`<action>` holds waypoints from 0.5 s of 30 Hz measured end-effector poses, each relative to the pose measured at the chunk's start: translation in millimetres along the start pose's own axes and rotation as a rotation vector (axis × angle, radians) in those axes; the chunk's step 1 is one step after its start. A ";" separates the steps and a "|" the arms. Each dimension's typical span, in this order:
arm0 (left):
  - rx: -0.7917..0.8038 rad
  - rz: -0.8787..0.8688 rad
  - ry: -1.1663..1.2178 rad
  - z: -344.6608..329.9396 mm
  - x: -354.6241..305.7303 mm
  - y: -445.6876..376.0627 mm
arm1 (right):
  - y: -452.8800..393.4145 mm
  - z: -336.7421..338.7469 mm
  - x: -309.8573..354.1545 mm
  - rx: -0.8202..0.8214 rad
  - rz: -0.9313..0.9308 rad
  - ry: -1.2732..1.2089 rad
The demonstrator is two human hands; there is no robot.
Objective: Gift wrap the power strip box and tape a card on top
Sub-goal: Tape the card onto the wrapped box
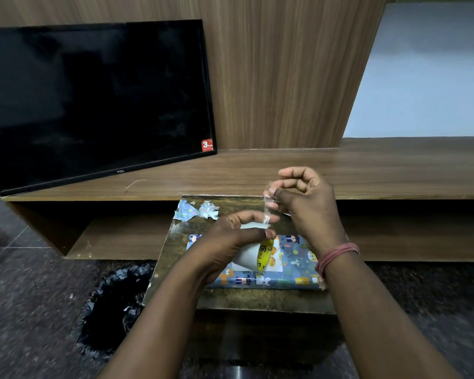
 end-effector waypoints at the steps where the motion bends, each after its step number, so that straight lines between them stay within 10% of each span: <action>1: 0.010 0.000 0.013 -0.2 0.1 0.1 | -0.2 0.2 -1.6 0.010 -0.024 -0.006; 10: 0.061 -0.022 0.156 2.1 -1.2 1.6 | -1.8 4.5 -5.5 0.208 -0.192 0.118; 15: 0.081 -0.015 0.131 -0.1 -1.0 3.3 | -14.8 50.9 0.9 -0.009 -0.155 0.243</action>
Point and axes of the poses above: each hand's wrist, its own y-axis away from the middle knuckle, its own z-axis out of the back of the hand, x = y × z, the point moved 5 cm from there along -y, towards the middle knuckle, and after that the axes turned 15 degrees about -y, right-handed, at the moved point
